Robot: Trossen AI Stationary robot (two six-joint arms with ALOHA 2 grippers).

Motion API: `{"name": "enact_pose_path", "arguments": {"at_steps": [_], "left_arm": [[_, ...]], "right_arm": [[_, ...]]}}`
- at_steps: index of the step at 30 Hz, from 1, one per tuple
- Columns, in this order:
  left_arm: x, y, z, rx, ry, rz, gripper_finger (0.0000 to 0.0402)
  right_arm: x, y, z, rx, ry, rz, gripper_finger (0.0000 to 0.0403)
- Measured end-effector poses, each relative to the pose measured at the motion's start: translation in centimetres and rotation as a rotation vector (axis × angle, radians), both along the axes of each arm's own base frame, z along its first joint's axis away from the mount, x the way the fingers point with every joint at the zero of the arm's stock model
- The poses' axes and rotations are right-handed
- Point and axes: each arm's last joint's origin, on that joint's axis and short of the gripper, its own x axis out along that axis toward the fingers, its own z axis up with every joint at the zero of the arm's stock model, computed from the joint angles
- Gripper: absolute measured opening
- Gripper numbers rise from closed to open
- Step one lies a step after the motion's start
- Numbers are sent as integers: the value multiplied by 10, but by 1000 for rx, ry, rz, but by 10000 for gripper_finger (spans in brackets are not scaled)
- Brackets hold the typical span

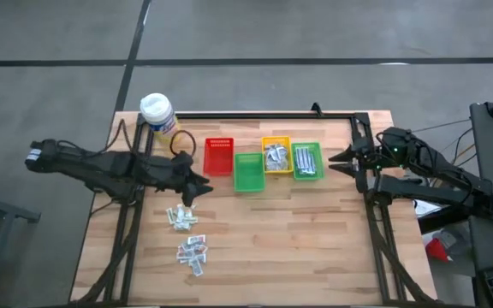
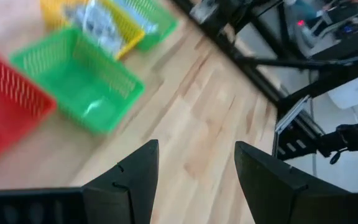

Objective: Pick & Place First Aid Supplies
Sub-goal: Put the green bandage into the left green basket

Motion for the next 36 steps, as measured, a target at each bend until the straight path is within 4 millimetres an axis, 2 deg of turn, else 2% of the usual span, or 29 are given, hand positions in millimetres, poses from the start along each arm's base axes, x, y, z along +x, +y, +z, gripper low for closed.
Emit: {"name": "enact_pose_path", "arguments": {"at_steps": [11,17,22,36], "left_arm": [[20,-16,-36,-170,260,108,204],[16,-15,-57,-236,468,245,204],[8,-11,-66,-254,601,325,204],[4,-10,-73,-74,675,165,204]], "right_arm": [[-10,4,-19,55,-62,-27,119],[-12,5,-27,58,-78,-29,108],[-13,5,-29,59,-79,-28,100],[-13,5,-30,58,-79,-28,77]]}}
